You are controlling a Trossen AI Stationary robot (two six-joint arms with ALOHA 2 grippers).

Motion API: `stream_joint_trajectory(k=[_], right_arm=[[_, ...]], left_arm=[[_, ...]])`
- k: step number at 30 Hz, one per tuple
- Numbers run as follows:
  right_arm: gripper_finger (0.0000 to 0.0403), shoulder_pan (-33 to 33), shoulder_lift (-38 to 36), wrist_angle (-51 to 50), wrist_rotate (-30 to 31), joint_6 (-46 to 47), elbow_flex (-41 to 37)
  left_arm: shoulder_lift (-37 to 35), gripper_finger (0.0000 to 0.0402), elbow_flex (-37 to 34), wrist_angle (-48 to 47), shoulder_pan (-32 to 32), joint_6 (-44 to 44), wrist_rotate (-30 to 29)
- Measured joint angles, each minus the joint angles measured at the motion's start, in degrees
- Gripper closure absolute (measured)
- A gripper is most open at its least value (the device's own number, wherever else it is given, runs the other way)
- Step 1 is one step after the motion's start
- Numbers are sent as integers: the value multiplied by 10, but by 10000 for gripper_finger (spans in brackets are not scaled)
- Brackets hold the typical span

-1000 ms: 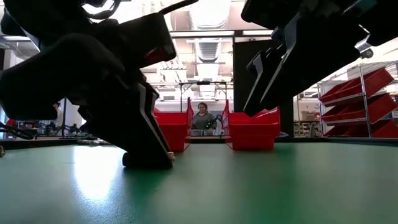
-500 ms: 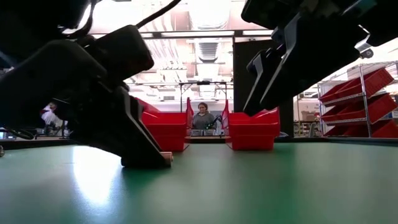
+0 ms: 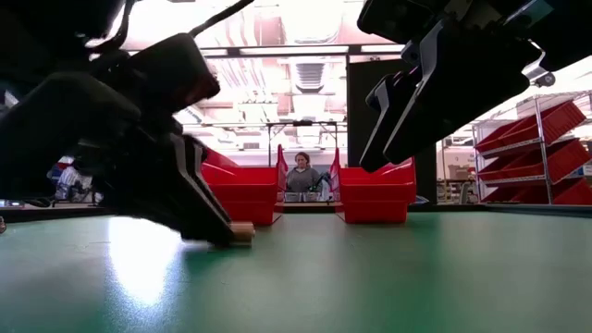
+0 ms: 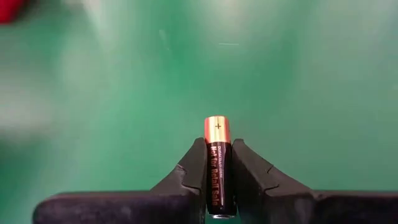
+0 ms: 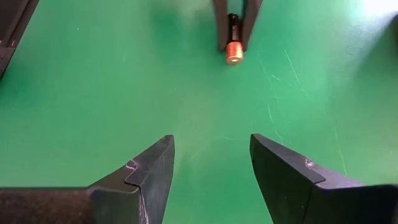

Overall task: Sort batteries
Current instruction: Put the black battery into the left red bin

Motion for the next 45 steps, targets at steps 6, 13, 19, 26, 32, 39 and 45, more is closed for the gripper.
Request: stream_joint_trajectory(k=[6, 13, 19, 26, 32, 39, 45], right_arm=[[200, 0, 0, 4, 0, -5, -2], [200, 0, 0, 35, 1, -14, -9], [200, 0, 0, 45, 1, -14, -10], [200, 0, 0, 46, 1, -14, -10], [200, 0, 0, 46, 2, -15, -11], [200, 0, 5, 47, 3, -20, -12], [200, -2, 18, 43, 5, -26, -12]], left_arm=[[-114, 373, 43, -143, 38, 79, -13], [-217, 373, 102, -288, 161, 205, 13], [-220, 373, 162, -398, 294, 313, 66], [-219, 373, 189, -443, 412, 377, 145], [-193, 373, 191, -450, 450, 412, 166], [-140, 373, 206, -464, 472, 441, 178], [-81, 373, 281, -541, 501, 469, 185]])
